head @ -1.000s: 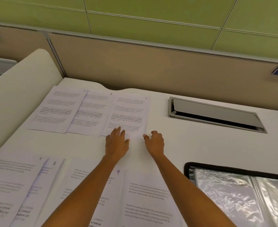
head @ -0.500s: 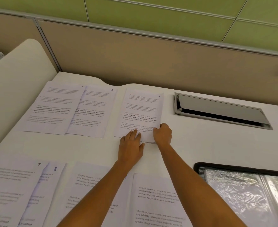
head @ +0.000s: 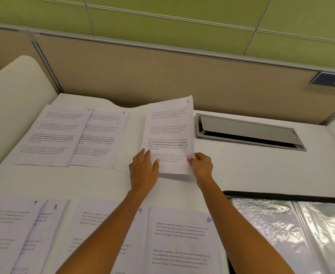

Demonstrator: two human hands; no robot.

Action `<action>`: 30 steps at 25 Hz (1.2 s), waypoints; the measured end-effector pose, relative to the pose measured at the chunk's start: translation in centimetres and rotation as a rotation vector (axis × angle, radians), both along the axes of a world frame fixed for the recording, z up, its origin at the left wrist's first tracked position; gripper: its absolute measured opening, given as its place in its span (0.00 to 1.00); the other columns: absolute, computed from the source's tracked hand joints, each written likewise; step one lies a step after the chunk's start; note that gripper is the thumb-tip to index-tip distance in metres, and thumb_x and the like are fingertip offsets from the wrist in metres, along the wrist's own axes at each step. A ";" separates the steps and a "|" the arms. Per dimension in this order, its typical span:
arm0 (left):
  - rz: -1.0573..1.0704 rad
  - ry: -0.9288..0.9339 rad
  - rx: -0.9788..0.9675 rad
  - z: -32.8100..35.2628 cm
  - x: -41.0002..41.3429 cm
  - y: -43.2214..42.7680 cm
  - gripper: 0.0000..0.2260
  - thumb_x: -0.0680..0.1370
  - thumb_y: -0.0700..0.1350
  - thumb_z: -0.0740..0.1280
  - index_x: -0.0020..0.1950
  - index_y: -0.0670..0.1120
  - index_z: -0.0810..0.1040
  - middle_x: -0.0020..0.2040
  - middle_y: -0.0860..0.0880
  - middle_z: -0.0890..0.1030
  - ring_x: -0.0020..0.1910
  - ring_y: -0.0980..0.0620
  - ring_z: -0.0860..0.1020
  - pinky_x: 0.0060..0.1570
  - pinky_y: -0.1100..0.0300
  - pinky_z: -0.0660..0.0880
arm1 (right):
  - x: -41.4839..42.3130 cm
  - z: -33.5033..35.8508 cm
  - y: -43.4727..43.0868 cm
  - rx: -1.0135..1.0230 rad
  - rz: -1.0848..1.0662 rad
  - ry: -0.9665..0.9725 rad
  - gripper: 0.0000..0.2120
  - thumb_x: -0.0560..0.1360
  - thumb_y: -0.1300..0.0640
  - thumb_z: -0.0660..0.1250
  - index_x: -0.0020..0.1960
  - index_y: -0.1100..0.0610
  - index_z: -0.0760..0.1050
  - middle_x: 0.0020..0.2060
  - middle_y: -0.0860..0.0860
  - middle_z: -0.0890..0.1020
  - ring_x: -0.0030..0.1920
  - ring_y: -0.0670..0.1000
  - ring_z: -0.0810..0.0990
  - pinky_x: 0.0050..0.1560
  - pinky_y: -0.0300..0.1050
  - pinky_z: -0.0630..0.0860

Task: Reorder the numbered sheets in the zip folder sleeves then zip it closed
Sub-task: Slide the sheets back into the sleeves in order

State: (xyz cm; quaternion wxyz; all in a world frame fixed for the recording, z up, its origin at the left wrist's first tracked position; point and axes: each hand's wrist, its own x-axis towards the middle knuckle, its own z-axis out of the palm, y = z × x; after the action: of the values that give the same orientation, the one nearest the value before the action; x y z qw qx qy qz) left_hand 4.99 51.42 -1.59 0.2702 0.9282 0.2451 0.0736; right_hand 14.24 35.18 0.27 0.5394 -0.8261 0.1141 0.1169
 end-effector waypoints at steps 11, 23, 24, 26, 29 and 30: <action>0.271 -0.114 -0.728 4.4 2.3 -10.7 0.07 0.77 0.45 0.69 0.54 0.45 0.80 0.52 0.45 0.83 0.47 0.46 0.81 0.52 0.50 0.79 | -1.1 2.1 -16.4 0.240 0.049 0.080 0.08 0.76 0.60 0.70 0.54 0.59 0.79 0.51 0.56 0.84 0.51 0.58 0.83 0.54 0.55 0.81; 0.135 -0.138 -1.121 5.8 3.5 -33.8 0.08 0.77 0.40 0.70 0.55 0.45 0.77 0.55 0.45 0.82 0.53 0.44 0.81 0.57 0.47 0.77 | 0.3 6.8 -40.8 0.273 0.037 0.025 0.11 0.74 0.64 0.69 0.57 0.62 0.79 0.50 0.58 0.84 0.48 0.57 0.83 0.46 0.48 0.79; 0.128 -0.126 -1.144 6.1 3.7 -35.2 0.09 0.77 0.40 0.69 0.56 0.45 0.77 0.54 0.45 0.82 0.53 0.44 0.81 0.57 0.48 0.77 | 0.5 7.0 -42.3 0.269 0.027 0.013 0.11 0.74 0.64 0.69 0.56 0.62 0.79 0.50 0.58 0.84 0.48 0.57 0.83 0.45 0.47 0.78; 0.098 -0.100 -1.175 6.5 4.1 -37.6 0.10 0.77 0.40 0.69 0.58 0.45 0.77 0.55 0.46 0.82 0.53 0.44 0.81 0.55 0.48 0.78 | 0.9 7.4 -44.7 0.259 0.007 -0.004 0.11 0.74 0.64 0.70 0.56 0.62 0.80 0.50 0.58 0.84 0.49 0.59 0.83 0.47 0.49 0.78; 0.002 -0.058 -1.197 6.8 5.2 -40.6 0.12 0.77 0.39 0.69 0.60 0.46 0.77 0.55 0.46 0.82 0.52 0.45 0.81 0.50 0.50 0.79 | 1.5 8.0 -47.9 0.266 -0.014 -0.033 0.11 0.74 0.65 0.69 0.56 0.64 0.80 0.51 0.59 0.84 0.50 0.60 0.83 0.48 0.51 0.80; -0.023 -0.039 -1.198 7.0 5.6 -41.3 0.12 0.77 0.39 0.69 0.59 0.47 0.78 0.54 0.47 0.83 0.51 0.45 0.82 0.48 0.51 0.79 | 1.6 8.1 -48.6 0.273 -0.019 -0.038 0.11 0.74 0.65 0.69 0.56 0.64 0.80 0.51 0.59 0.84 0.49 0.60 0.83 0.46 0.49 0.80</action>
State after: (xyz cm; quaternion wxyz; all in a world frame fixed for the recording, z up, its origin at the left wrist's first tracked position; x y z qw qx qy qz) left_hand 10.60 10.09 5.42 0.7518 0.6152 0.2287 -0.0633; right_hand 15.82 -13.43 8.35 0.6499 -0.7459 0.0948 0.1103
